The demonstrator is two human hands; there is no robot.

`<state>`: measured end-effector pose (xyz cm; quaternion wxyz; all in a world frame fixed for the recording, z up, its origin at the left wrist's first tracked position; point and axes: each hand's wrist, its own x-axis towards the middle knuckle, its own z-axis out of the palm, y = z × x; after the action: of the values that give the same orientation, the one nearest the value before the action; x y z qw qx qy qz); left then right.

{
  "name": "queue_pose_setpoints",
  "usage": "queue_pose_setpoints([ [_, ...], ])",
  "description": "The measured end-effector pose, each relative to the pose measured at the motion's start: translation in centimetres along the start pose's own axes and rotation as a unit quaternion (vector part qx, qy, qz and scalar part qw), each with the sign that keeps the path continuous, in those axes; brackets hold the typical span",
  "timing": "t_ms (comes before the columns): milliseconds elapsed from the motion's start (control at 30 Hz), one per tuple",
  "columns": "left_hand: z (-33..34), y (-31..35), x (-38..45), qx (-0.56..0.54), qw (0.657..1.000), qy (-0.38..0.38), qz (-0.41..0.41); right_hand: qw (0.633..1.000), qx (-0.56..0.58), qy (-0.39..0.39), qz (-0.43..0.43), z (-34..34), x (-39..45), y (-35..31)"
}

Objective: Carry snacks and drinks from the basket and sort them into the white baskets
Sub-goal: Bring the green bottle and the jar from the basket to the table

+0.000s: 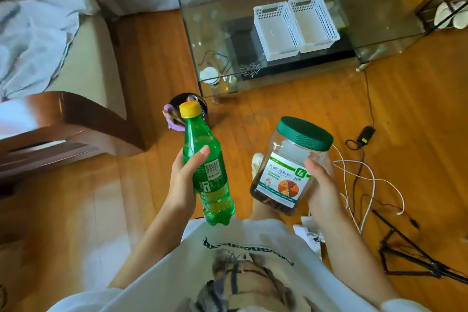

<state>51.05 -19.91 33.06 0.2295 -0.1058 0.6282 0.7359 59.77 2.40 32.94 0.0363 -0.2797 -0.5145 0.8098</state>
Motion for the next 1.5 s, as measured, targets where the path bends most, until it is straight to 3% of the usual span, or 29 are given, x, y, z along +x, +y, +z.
queue_pose_setpoints([
  [333,11.3,6.2,13.5,0.001,0.999,0.016,0.032,1.0,0.002,-0.018,-0.02,-4.2,16.0,-9.2],
  [500,13.5,8.1,17.3,-0.016,0.998,0.049,0.043,0.998,-0.054,-0.04,0.015,-4.6,22.3,-12.1],
  [733,12.1,9.6,23.1,-0.067,0.991,0.12,0.002,0.992,-0.083,-0.075,0.051,-2.5,30.2,-13.7],
  [1033,9.9,15.2,35.9,-0.069,0.986,0.151,-0.014,0.985,-0.115,-0.119,0.041,5.1,42.4,-16.9],
  [1267,8.8,18.5,46.2,0.002,0.986,0.167,-0.013,0.974,-0.203,-0.088,0.046,10.4,52.4,-17.0],
  [1500,7.7,15.7,55.5,0.101,0.977,0.186,-0.038,0.956,-0.277,-0.029,0.094,12.9,62.7,-12.2],
])
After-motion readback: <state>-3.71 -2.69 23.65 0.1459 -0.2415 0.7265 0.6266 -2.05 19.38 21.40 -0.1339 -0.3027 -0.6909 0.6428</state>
